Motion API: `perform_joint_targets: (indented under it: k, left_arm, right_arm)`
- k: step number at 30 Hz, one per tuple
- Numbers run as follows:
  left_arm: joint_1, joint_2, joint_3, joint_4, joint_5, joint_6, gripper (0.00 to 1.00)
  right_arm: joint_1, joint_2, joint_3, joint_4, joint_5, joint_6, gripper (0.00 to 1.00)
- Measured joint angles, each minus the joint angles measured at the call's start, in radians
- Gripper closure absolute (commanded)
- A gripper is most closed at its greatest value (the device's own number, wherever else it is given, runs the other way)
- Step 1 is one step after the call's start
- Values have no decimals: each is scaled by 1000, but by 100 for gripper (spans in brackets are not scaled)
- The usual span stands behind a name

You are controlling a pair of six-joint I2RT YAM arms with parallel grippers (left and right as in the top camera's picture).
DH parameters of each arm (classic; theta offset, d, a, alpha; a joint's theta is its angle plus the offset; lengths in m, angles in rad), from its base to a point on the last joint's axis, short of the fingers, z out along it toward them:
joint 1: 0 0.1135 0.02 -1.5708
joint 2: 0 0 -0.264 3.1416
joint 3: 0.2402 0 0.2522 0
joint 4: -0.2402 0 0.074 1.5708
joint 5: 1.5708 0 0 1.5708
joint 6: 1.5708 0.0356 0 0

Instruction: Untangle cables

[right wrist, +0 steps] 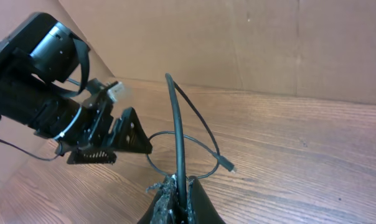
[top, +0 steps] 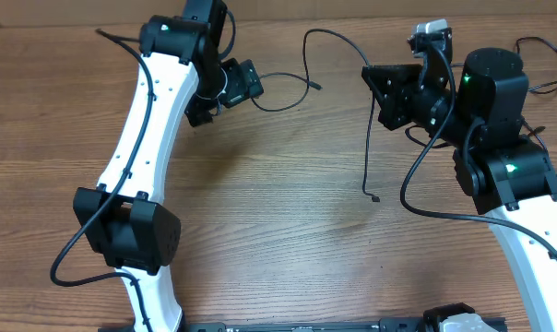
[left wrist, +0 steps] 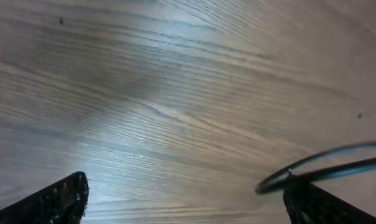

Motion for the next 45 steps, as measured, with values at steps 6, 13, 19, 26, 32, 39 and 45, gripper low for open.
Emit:
perform_joint_targets:
  k: [6, 13, 19, 26, 32, 39, 45]
  left_arm:
    - [57, 0, 0, 0, -10, -100, 0]
    - [68, 0, 0, -46, -122, -103, 0]
    - [78, 0, 0, -114, -245, -188, 0]
    - [90, 0, 0, -61, -84, -281, 0]
    - [91, 0, 0, -60, 35, -367, 0]
    - [117, 0, 0, -56, 58, -542, 0]
    - [122, 0, 0, -56, -43, -620, 0]
  right_arm:
    - [0, 0, 0, 1, 3, 0, 96]
    - [0, 0, 0, -1, 4, 0, 96]
    - [0, 0, 0, -8, 7, 0, 96]
    - [0, 0, 0, -9, 7, 0, 96]
    - [0, 0, 0, -27, 10, 0, 96]
    - [0, 0, 0, -47, 26, 0, 96]
    - [0, 0, 0, -48, 33, 0, 96]
